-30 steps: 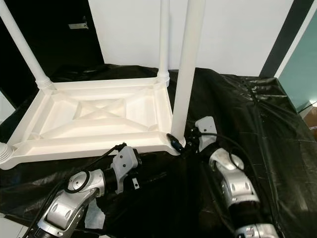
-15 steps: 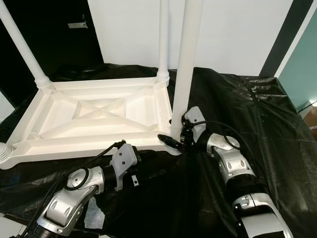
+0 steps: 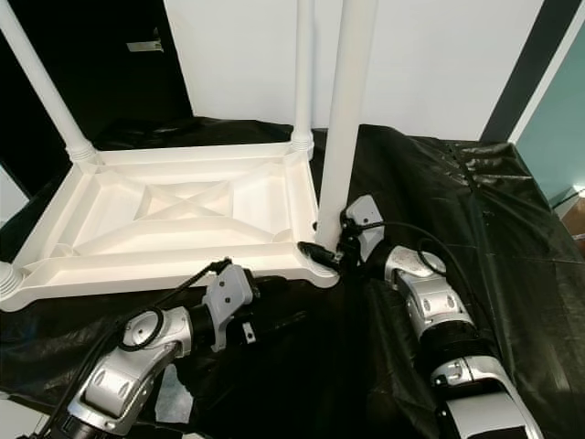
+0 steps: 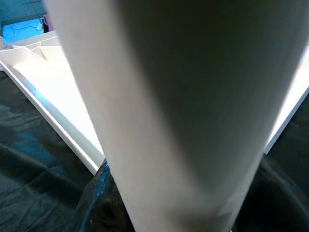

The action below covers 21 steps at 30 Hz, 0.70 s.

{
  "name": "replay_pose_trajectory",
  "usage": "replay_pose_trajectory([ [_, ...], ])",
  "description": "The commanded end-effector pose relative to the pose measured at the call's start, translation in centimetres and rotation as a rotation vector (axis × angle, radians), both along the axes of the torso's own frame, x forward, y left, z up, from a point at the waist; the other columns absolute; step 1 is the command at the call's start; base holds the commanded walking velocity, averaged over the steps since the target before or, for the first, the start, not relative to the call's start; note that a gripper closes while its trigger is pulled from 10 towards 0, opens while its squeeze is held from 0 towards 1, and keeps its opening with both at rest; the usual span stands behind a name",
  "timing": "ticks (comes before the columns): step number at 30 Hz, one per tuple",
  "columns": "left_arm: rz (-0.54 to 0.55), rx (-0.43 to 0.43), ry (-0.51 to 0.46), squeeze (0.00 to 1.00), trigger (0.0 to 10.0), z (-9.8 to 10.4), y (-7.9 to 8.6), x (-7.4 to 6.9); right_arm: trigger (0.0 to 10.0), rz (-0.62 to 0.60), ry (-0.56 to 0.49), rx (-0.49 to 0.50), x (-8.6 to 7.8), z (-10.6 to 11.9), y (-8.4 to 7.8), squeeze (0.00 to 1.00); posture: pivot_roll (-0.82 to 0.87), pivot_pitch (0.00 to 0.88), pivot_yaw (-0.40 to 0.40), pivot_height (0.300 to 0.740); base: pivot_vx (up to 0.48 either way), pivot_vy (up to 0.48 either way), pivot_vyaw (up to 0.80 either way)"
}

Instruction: Building children table

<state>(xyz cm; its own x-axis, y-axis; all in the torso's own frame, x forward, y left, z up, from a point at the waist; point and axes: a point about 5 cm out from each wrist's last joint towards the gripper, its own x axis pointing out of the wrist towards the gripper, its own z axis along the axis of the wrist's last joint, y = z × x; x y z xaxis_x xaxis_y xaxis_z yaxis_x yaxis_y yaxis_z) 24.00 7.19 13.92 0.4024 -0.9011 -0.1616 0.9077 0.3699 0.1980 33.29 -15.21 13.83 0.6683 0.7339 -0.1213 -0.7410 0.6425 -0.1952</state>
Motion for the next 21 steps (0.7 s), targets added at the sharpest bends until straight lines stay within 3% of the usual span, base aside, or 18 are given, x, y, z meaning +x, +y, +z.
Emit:
replay_pose_trajectory([
  [1,0.039,0.005,-0.012,0.0,10.0,0.1,0.2,0.1,4.3,-0.055,0.077,-0.057,-0.4,-1.9,-0.7,0.0,-0.02,0.0,-0.017,0.74,0.0,0.0,0.0],
  [2,0.039,0.005,-0.012,0.0,10.0,0.1,0.2,0.1,10.0,-0.108,0.08,-0.058,-0.5,-2.1,-0.7,0.0,-0.02,0.0,-0.015,0.74,0.0,0.0,0.0],
  [4,0.038,0.004,-0.011,0.0,10.0,0.1,0.2,0.1,10.0,-0.181,0.084,-0.04,-0.5,-2.3,-0.5,0.0,-0.02,0.0,-0.015,0.74,0.0,0.0,0.0],
  [6,0.036,0.002,-0.008,0.0,10.0,0.1,0.1,0.0,10.0,-0.339,0.093,0.017,-0.7,-2.6,0.1,0.0,-0.02,0.0,-0.015,0.74,0.0,0.0,0.0],
  [7,0.036,0.002,-0.008,0.0,10.0,0.1,0.1,0.0,10.0,-0.339,0.093,0.017,-0.7,-2.6,0.1,0.0,-0.02,0.0,-0.015,0.74,0.0,0.0,0.0],
  [8,0.035,0.0,-0.005,0.0,10.0,0.1,0.1,0.0,10.0,-0.445,0.088,0.044,-1.1,-2.9,0.8,0.0,-0.03,0.0,-0.013,0.74,0.0,0.0,0.0],
  [13,0.034,0.0,-0.003,0.0,10.0,0.0,0.1,-0.1,10.0,-0.527,0.084,0.06,-1.6,-3.2,1.3,0.0,-0.03,0.0,-0.014,0.74,0.0,0.0,0.0],
  [15,0.032,-0.002,-0.001,0.0,10.0,0.0,0.1,-0.1,10.0,-0.675,0.086,0.081,-2.2,-3.5,1.9,0.0,-0.03,0.0,-0.017,0.74,0.0,0.0,0.0],
  [18,0.031,-0.003,0.0,0.0,10.0,0.0,0.1,-0.1,10.0,-0.759,0.088,0.094,-2.4,-3.6,2.2,0.0,-0.03,0.0,-0.018,0.74,0.0,0.0,0.0],
  [19,0.03,-0.003,0.0,0.0,10.0,0.0,0.0,-0.1,10.0,-0.826,0.095,0.117,-2.7,-3.7,2.8,0.0,-0.02,0.0,-0.019,0.74,0.0,0.0,0.0],
  [20,0.03,-0.003,0.0,0.0,10.0,0.0,0.0,-0.1,10.0,-0.826,0.095,0.117,-2.7,-3.7,2.8,0.0,-0.02,0.0,-0.019,0.74,0.0,0.0,0.0],
  [21,0.031,-0.004,-0.001,0.0,10.0,0.0,0.0,-0.1,10.0,-0.826,0.106,0.136,-2.9,-3.7,3.7,0.0,-0.03,0.0,-0.016,0.74,0.0,0.0,0.0],
])
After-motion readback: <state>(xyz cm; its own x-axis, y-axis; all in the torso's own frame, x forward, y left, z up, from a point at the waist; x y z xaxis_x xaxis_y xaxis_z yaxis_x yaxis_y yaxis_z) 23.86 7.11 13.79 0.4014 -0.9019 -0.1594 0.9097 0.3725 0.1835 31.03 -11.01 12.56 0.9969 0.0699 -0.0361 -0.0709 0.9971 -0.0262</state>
